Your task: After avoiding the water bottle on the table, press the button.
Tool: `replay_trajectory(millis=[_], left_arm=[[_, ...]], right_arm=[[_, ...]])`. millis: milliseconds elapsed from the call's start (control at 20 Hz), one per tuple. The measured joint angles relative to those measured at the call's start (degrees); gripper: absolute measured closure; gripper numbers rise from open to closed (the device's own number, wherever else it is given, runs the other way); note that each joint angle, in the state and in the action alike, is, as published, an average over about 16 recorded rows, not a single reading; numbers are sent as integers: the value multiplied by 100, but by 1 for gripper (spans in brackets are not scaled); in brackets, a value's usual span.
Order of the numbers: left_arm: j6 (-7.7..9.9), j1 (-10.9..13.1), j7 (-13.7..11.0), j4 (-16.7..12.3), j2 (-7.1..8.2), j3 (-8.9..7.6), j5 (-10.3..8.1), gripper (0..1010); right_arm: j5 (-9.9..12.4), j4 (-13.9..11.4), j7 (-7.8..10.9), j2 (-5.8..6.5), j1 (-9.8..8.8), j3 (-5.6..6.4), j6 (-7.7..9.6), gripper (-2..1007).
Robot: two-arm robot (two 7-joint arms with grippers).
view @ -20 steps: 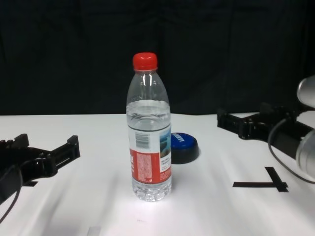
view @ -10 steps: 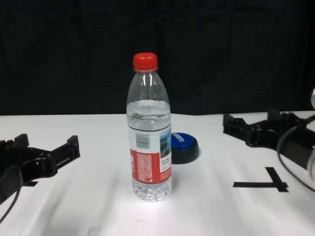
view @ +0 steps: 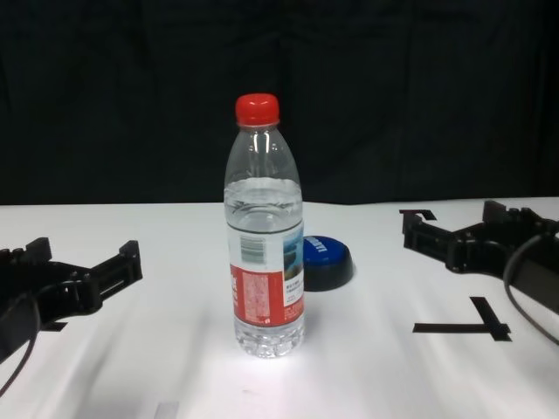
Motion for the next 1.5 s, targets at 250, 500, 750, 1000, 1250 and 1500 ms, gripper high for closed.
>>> replay_trajectory(millis=[250, 500, 750, 1000, 1250, 1500], left_arm=[[0, 0, 0, 0, 0, 0, 0, 7], [0, 0, 0, 0, 0, 0, 0, 7], [0, 0, 0, 0, 0, 0, 0, 7], [0, 0, 0, 0, 0, 0, 0, 7], [0, 0, 0, 0, 0, 0, 0, 7], [0, 0, 0, 0, 0, 0, 0, 7]], right_arm=[[13, -36, 109, 99, -14, -30, 12, 2], [39, -53, 235, 219, 3, -81, 15, 2], [81, -72, 339, 326, 20, -150, 13, 2], [134, -95, 392, 384, 8, -221, 15, 2], [182, -117, 394, 402, -21, -277, 18, 2], [193, -136, 357, 399, -55, -309, 9, 2]])
